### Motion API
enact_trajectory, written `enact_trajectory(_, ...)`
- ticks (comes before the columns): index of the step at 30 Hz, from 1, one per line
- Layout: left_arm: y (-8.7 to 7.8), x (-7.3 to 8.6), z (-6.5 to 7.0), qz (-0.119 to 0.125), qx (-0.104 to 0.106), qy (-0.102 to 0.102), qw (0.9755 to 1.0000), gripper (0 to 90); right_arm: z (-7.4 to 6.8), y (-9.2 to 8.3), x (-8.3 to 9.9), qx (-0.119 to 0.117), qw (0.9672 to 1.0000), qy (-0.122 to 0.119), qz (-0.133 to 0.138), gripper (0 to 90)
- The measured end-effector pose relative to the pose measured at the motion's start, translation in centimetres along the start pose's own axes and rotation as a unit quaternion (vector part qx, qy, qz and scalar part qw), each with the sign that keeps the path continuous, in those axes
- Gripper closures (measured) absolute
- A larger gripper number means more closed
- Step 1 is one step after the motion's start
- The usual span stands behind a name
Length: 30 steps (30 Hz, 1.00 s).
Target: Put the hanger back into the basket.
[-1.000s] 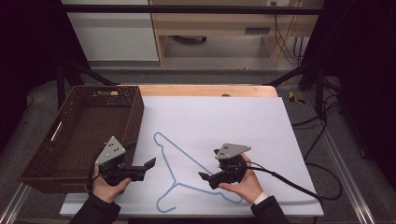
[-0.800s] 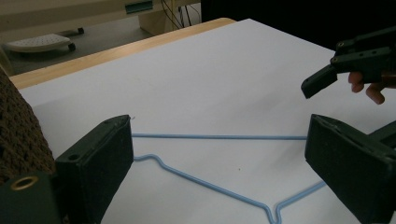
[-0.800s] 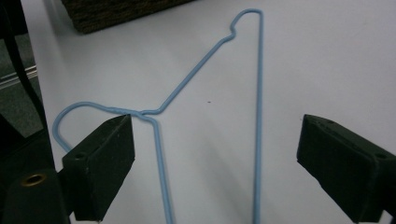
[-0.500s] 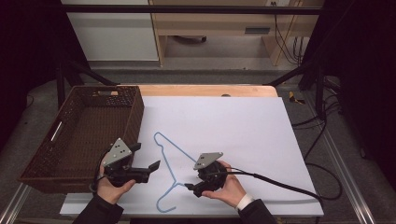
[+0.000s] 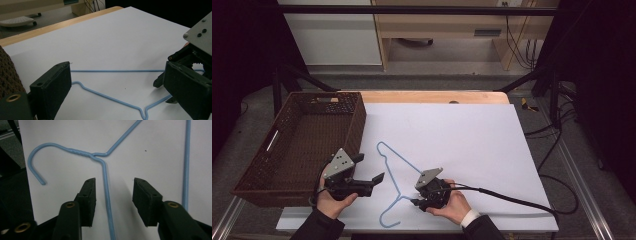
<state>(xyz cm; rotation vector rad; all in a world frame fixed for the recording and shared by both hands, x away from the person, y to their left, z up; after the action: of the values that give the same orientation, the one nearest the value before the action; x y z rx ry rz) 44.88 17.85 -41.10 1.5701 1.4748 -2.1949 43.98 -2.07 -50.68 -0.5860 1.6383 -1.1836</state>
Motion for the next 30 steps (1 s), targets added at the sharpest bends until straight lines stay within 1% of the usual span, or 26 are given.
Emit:
enact_trajectory(2,0.09,0.04,0.06,-0.001,0.001,0.0,1.0,8.0,-0.01,0.13,0.12,-0.001,1.0,-0.002,-0.008,60.1)
enact_trajectory(3,0.11,0.05,0.07,-0.001,0.001,0.001,1.0,8.0,-0.14,0.27,0.18,-0.007,0.9999,0.002,-0.013,63.7)
enact_trajectory(4,0.16,0.08,0.1,-0.003,0.001,0.001,1.0,8.0,-0.16,0.51,0.24,-0.009,0.9998,-0.004,-0.018,66.4)
enact_trajectory(5,0.17,0.08,0.13,-0.003,0.001,0.002,1.0,8.0,-0.16,0.51,0.24,-0.009,0.9998,-0.004,-0.018,66.4)
enact_trajectory(7,0.24,0.11,0.19,-0.004,0.001,0.003,1.0,8.0,-0.27,0.71,0.4,-0.011,0.9995,-0.005,-0.028,68.8)
enact_trajectory(8,0.26,0.12,0.2,-0.005,0.001,0.004,1.0,8.0,-0.22,0.75,0.39,-0.006,0.9996,-0.009,-0.027,70.9)
enact_trajectory(10,0.29,0.12,0.2,-0.005,0.001,0.004,1.0,8.1,-0.23,0.67,0.46,-0.007,0.9994,-0.007,-0.032,74.3)
enact_trajectory(12,0.32,0.13,0.22,-0.006,0.0,0.005,1.0,8.1,-0.29,0.6,0.54,-0.006,0.9992,-0.013,-0.038,76.7)
enact_trajectory(14,0.34,0.12,0.25,-0.007,0.001,0.005,1.0,8.1,-0.39,0.54,0.59,-0.01,0.9988,-0.017,-0.044,77.8)
enact_trajectory(18,0.48,0.19,0.25,-0.01,0.001,0.005,0.9999,8.2,-0.61,0.5,0.5,-0.001,0.9977,-0.032,-0.06,79.2)
enact_trajectory(21,0.57,0.22,0.27,-0.012,0.002,0.005,0.9999,8.2,-0.79,0.48,0.47,0.002,0.9971,-0.03,-0.069,80.7)
enact_trajectory(24,0.62,0.2,0.35,-0.013,0.002,0.006,0.9999,8.2,-0.83,0.51,0.37,0.002,0.9969,-0.03,-0.073,82.9)
enact_trajectory(27,0.66,0.2,0.38,-0.014,0.002,0.007,0.9999,8.2,-0.82,0.52,0.31,-0.005,0.9966,-0.028,-0.077,86.4)
enact_trajectory(30,0.67,0.22,0.38,-0.015,0.002,0.007,0.9999,8.2,-0.78,0.52,0.28,-0.01,0.9965,-0.026,-0.079,86.8)
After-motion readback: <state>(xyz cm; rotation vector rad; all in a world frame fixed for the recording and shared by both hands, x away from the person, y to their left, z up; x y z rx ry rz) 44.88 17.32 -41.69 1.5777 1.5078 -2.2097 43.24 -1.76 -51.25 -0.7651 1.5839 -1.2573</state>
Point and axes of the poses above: each handheld gripper's, and its own axes: y roughly forward along the jaws, x roughly out of its underside, z roughly to its right, the point moved 6 cm from there along y, roughly forward along the jaws, and after that the axes turned 15 degrees about -z, right-handed, at the moved point
